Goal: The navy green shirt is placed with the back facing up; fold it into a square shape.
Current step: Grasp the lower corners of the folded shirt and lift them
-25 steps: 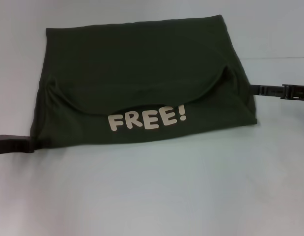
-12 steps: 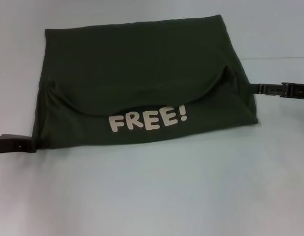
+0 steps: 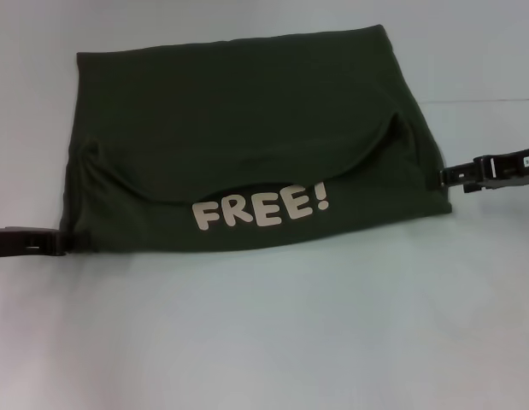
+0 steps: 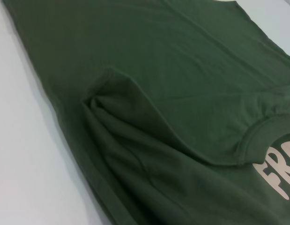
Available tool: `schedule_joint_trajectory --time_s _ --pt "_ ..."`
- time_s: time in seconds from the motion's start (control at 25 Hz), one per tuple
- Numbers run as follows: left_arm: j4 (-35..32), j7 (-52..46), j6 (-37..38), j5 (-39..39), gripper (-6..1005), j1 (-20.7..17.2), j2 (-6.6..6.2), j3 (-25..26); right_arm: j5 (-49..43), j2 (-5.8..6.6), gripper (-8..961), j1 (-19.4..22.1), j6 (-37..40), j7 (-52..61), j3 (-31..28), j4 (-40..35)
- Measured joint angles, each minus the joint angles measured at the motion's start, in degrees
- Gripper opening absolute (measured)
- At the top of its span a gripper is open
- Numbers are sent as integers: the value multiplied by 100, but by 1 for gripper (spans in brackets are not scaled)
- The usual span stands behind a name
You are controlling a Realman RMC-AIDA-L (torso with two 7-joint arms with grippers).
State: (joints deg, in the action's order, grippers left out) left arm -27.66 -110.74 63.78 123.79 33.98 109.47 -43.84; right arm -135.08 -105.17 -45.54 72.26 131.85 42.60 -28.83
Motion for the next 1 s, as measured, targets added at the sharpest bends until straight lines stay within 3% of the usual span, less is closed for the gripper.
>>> schedule_joint_trajectory --time_s 0.24,0.64,1.0 --pt "-2 -16 58 -7 52 26 -14 6 -612 -107 915 -220 -342 353 50 63" --pt "-15 -69 82 -14 52 57 -31 7 -647 -371 879 -236 -981 284 283 169" --pt "-20 -71 79 -21 53 74 -31 14 -652 -528 846 -256 -1409 221 462 288"
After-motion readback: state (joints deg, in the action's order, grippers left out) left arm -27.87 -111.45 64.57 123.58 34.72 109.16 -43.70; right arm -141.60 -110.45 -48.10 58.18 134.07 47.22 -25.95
